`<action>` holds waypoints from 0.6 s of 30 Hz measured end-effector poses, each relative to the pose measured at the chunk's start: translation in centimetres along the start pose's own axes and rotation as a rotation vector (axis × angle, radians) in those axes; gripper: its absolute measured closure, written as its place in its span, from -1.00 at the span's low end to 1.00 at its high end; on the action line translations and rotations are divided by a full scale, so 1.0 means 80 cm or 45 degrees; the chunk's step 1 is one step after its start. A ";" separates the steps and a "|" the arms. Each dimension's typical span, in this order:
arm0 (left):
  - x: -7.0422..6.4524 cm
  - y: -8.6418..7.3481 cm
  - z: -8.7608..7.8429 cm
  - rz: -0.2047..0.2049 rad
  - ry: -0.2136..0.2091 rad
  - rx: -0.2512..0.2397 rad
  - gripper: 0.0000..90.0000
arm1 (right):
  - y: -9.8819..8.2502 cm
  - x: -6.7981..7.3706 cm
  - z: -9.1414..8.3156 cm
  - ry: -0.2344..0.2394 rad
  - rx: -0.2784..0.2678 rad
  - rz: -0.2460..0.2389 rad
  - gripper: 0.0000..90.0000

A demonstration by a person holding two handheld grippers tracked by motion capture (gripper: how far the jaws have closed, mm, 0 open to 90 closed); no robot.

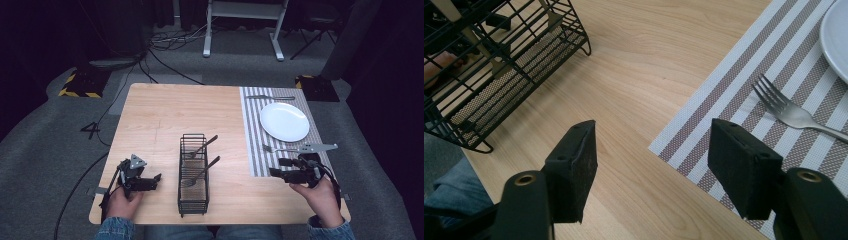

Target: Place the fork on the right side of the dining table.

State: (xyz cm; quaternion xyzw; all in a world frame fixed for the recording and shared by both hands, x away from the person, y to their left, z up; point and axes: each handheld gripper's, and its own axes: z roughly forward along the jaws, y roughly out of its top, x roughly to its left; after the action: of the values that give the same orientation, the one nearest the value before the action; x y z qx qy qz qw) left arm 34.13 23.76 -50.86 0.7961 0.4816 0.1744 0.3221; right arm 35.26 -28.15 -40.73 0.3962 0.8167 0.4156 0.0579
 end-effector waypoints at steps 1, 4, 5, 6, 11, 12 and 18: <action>0.000 0.000 0.000 0.000 0.000 0.000 -0.76 | 0.000 0.000 0.000 0.000 0.000 0.000 -0.20; 0.000 0.000 0.000 0.000 0.000 0.000 -0.76 | -0.016 -0.004 0.011 0.009 0.006 0.022 -0.20; 0.000 0.000 0.000 0.000 0.000 0.000 -0.76 | -0.016 -0.004 0.011 0.009 0.006 0.022 -0.20; 0.000 0.000 0.000 0.000 0.000 0.000 -0.76 | -0.022 -0.005 0.016 0.012 0.016 0.031 -0.20; 0.000 0.000 0.000 0.000 0.000 0.000 -0.76 | -0.033 -0.005 0.026 0.028 0.011 0.028 -0.20; 0.000 0.000 0.000 0.000 0.000 0.000 -0.76 | -0.039 -0.003 0.033 0.033 0.008 0.011 -0.19; 0.000 0.000 0.000 0.000 0.000 0.000 -0.76 | -0.052 0.003 0.052 -0.017 0.026 -0.058 -0.18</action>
State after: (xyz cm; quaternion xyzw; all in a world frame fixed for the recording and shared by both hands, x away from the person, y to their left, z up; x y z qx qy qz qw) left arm 34.14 23.76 -50.86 0.7962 0.4816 0.1744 0.3221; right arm 34.37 -26.78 -46.34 0.3808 0.8292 0.4034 0.0686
